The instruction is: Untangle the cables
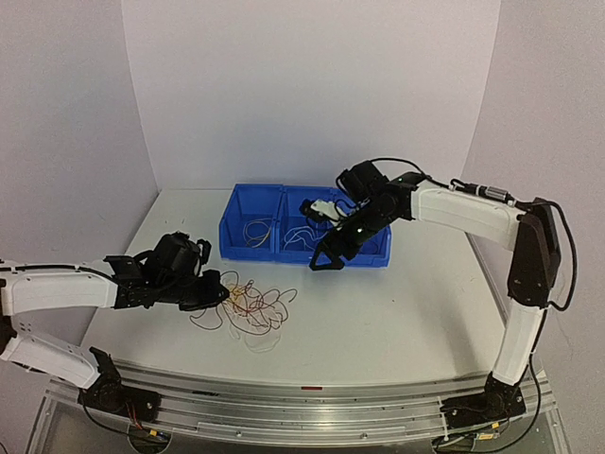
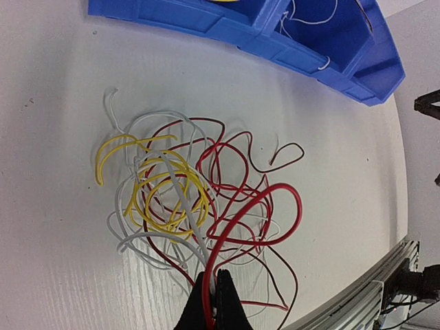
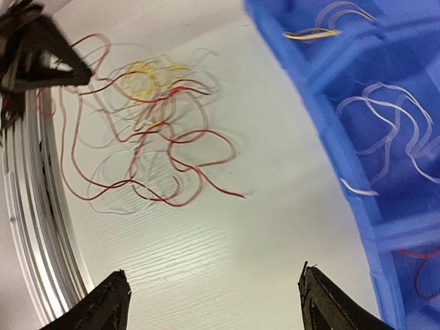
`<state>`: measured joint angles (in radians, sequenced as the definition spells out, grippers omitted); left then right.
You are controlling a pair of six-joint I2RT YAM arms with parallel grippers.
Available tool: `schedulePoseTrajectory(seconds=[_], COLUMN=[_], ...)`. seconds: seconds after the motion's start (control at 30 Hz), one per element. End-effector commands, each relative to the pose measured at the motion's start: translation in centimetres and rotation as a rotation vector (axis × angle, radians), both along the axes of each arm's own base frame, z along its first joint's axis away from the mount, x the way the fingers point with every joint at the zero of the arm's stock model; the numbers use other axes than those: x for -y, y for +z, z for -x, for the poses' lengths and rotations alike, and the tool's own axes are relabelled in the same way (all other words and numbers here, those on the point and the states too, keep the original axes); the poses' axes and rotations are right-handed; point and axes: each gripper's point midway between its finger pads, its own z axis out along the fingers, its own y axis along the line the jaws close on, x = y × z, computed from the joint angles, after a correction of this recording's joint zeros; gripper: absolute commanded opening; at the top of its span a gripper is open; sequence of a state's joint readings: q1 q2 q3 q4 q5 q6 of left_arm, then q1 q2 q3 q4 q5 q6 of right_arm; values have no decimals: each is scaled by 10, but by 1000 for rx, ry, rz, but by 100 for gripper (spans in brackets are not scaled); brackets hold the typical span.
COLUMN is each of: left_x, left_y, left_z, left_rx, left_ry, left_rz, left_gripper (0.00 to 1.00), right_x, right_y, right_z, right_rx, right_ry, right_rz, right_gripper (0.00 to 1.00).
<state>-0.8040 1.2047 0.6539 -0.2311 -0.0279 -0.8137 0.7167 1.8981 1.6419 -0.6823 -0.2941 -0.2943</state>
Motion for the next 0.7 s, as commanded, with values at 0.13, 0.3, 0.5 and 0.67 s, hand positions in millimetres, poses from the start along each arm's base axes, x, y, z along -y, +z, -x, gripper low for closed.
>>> schedulePoseTrajectory(seconds=[0.13, 0.3, 0.5, 0.67], left_x=[28, 27, 24, 16], left_y=[15, 10, 9, 7], left_z=[-8, -6, -5, -6], left_rx=[25, 12, 8, -3], left_ry=[-96, -98, -90, -47], left_rz=[46, 39, 38, 15], left_gripper=[0, 0, 0, 0], right_x=[-50, -58, -65, -71], right_y=[-75, -100, -127, -114], right_z=[33, 21, 13, -6], right_rx=[215, 272, 257, 310], right_ry=[443, 535, 539, 414], right_rz=[208, 251, 274, 262], right_gripper=[81, 81, 65, 1])
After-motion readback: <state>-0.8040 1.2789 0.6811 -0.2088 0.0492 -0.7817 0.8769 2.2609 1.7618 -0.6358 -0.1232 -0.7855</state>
